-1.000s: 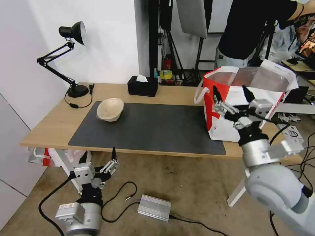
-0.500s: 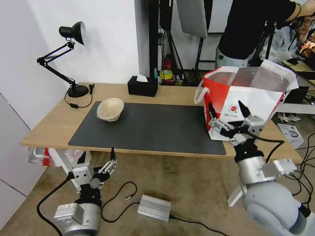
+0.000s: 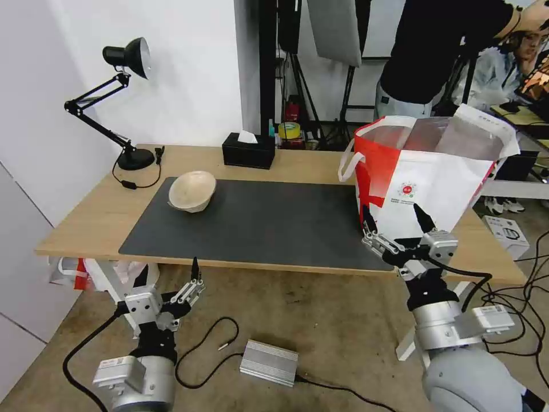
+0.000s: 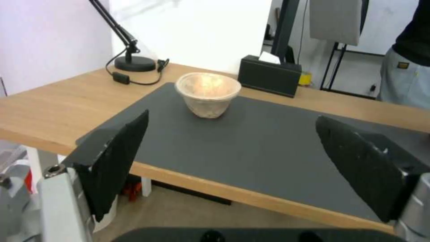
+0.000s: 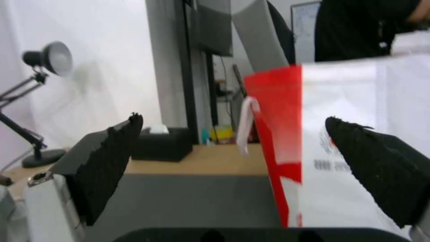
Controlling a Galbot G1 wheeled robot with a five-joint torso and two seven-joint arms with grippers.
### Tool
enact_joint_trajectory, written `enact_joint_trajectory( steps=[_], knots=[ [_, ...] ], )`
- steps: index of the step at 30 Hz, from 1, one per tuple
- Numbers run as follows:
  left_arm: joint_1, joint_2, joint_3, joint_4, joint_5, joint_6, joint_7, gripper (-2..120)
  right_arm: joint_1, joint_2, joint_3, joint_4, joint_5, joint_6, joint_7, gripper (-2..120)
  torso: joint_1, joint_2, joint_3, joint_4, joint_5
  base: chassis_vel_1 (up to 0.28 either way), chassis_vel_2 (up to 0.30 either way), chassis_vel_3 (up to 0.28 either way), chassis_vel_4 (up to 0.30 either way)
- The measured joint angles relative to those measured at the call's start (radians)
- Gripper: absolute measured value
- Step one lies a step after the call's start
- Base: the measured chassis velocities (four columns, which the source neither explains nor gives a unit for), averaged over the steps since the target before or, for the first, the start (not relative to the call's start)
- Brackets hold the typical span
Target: Pick up the trash from the table and place it into the takeout bag.
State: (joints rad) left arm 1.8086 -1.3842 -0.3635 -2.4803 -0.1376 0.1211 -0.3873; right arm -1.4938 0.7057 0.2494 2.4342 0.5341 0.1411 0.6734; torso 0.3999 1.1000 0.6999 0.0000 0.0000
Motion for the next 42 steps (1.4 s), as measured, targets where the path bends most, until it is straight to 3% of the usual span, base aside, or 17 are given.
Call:
enact_joint_trajectory(
  steps=[25, 42],
  knots=[
    [0.015, -0.001, 0.001, -0.006, 0.009, -0.004, 0.000, 100, -0.213, 0.040, -0.018, 0.052, -0.111, -0.011, 0.064, 100, 0.000, 0.000, 0.000, 0.0000, 0.0000, 0.000, 0.000, 0.000, 0.000],
    [0.024, -0.005, 0.002, -0.004, 0.017, -0.020, 0.001, 100, -0.275, 0.057, -0.021, 0.067, -0.139, -0.026, 0.077, 100, 0.000, 0.000, 0.000, 0.0000, 0.0000, 0.000, 0.000, 0.000, 0.000]
  ],
)
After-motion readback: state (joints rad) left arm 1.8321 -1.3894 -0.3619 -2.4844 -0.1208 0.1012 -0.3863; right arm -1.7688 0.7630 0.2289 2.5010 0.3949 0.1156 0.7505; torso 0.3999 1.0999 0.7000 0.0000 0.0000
